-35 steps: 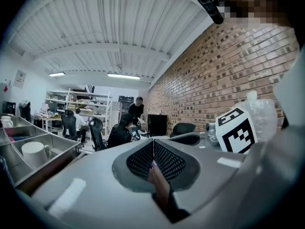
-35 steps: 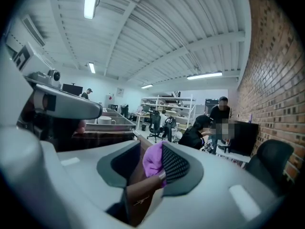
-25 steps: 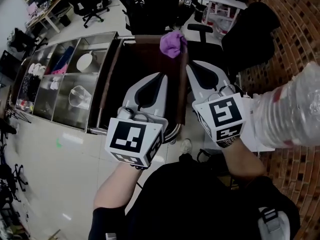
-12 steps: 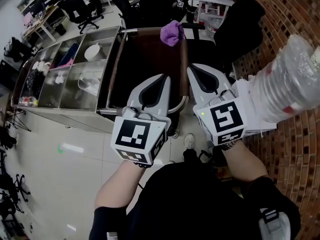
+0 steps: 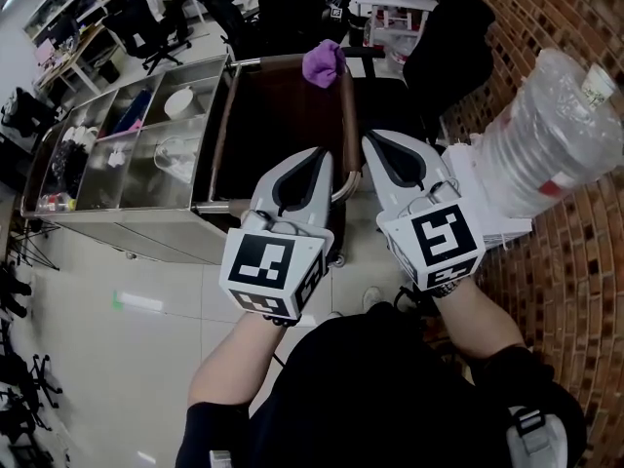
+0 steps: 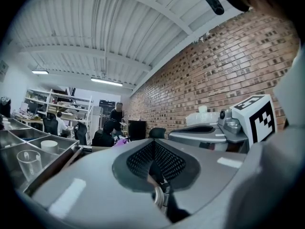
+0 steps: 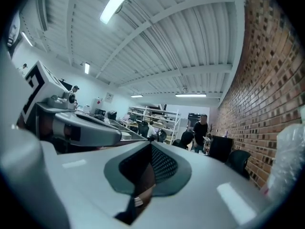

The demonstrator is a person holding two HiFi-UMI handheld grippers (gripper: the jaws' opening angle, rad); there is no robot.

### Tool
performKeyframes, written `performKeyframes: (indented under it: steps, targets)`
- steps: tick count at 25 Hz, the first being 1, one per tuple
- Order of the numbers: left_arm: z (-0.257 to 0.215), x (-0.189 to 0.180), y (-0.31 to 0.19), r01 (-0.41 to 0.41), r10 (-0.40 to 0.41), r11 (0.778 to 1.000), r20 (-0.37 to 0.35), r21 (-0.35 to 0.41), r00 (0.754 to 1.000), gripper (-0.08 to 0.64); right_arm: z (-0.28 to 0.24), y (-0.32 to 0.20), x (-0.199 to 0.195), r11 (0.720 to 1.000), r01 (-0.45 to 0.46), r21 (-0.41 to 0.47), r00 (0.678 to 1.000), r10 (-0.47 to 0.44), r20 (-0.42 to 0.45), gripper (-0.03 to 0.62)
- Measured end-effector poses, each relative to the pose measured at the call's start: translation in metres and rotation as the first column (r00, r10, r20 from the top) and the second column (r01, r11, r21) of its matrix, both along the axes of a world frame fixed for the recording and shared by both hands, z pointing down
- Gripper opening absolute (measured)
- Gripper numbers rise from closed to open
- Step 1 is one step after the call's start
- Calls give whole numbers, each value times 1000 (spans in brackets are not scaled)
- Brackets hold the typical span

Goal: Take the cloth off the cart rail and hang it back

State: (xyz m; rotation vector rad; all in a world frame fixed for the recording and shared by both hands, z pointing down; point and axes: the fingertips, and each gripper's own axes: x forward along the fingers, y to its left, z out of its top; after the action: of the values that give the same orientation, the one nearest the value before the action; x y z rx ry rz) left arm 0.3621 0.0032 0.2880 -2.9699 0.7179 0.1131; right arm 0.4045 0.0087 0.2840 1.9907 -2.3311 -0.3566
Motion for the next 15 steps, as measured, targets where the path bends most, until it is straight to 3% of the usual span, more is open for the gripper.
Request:
performKeyframes:
  steps: [15]
  targets:
    - [4, 21, 14, 50, -51, 998, 24, 44, 998, -3, -11, 18, 14, 997, 76, 34, 997, -77, 20, 0]
